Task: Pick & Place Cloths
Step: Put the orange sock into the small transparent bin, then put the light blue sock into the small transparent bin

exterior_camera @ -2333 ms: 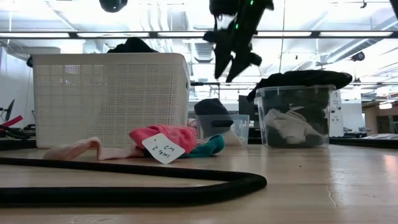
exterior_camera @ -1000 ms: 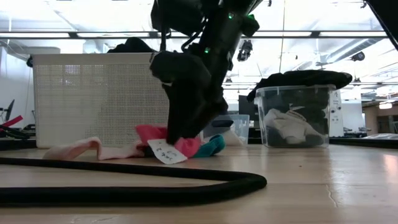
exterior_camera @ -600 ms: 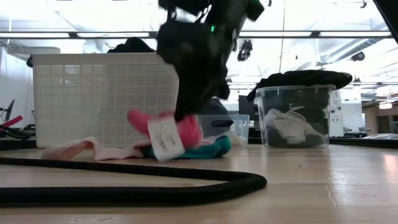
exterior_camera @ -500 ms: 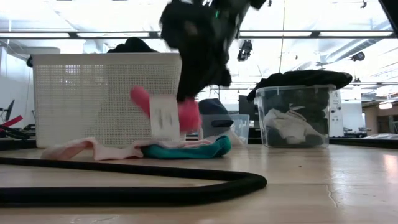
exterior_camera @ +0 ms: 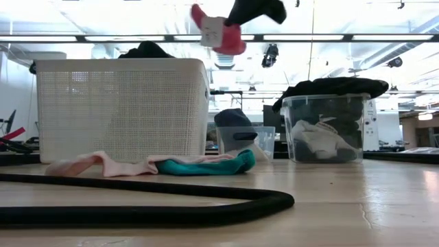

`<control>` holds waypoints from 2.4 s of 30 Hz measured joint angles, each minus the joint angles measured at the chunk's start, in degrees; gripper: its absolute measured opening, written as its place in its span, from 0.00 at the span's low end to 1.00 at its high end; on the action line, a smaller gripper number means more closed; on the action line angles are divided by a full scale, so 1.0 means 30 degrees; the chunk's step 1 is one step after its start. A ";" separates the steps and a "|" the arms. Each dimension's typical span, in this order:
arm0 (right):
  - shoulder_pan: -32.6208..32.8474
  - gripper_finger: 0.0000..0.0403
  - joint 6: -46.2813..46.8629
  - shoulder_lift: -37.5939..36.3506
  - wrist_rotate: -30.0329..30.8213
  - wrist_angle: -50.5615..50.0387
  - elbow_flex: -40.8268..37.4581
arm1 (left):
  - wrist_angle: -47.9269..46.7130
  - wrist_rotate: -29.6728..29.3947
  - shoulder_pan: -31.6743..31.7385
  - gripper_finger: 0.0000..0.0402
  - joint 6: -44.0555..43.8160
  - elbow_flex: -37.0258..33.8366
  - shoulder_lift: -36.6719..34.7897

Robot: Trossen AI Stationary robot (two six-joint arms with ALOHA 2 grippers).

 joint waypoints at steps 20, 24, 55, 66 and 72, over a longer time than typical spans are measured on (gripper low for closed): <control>-0.9736 0.04 0.0250 -0.1068 -0.1372 -0.0940 -0.0924 | 0.0577 0.0208 0.0002 0.40 0.0804 0.0000 -0.0015; -1.0889 0.03 0.0221 -0.1068 -0.2820 -0.0668 -0.1430 | 0.0165 0.0341 0.0002 0.40 0.0665 0.0000 -0.0015; -0.4215 0.46 -0.3449 -0.1090 -0.8694 0.4403 -0.4763 | -0.0375 0.0719 0.0010 0.40 0.1437 -0.0007 -0.0015; -0.0710 0.40 0.0625 -0.1090 -0.6772 1.0707 -1.0443 | -0.0312 0.1045 -0.0012 0.40 0.1116 -0.0007 -0.0015; -0.0274 0.42 0.1979 -0.1083 -0.6304 1.1476 -1.2615 | -0.0339 0.1045 -0.0005 0.40 0.1322 -0.0007 -0.0015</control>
